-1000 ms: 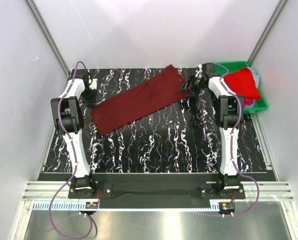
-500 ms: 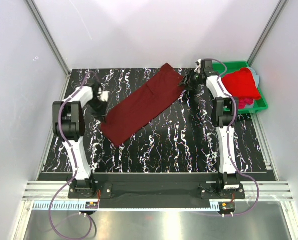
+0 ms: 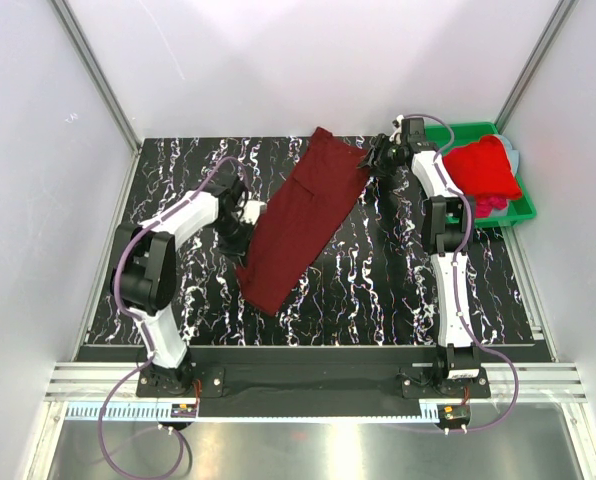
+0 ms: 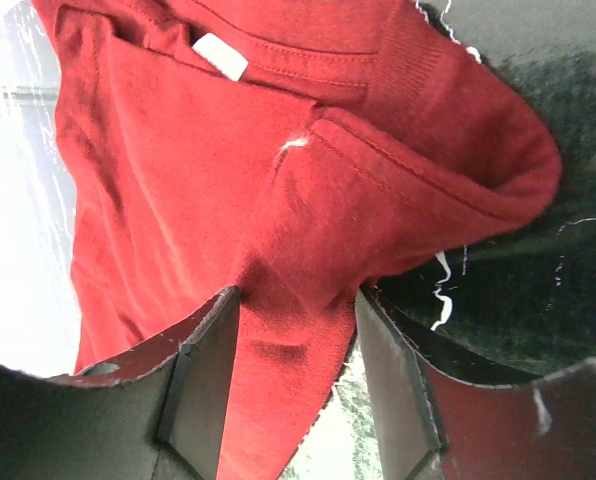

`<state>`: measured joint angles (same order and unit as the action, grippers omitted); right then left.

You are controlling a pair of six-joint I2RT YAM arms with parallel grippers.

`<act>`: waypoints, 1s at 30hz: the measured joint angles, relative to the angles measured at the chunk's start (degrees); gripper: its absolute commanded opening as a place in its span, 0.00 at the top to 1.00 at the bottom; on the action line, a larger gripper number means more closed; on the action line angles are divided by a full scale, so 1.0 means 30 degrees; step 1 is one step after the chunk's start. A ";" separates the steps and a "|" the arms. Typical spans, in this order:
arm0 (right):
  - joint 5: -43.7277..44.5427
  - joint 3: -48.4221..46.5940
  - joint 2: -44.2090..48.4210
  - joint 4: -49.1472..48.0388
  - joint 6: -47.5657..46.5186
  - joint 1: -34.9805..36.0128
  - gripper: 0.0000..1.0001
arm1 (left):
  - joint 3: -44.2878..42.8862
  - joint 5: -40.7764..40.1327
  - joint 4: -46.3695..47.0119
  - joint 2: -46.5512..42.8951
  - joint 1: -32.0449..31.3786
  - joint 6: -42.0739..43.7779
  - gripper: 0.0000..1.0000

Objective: Fold and stack the t-shirts
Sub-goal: Fold the tshirt

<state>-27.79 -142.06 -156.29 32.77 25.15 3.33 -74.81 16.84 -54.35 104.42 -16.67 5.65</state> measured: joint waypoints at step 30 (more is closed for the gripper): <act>-0.0772 0.4277 0.4299 0.1195 -0.0146 0.3206 0.40 | 0.3133 0.2914 0.0896 -0.2448 -0.1923 -0.1865 0.99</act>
<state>-30.11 -129.23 -143.39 36.36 24.71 12.95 -65.41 25.58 -51.66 97.08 -22.44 0.05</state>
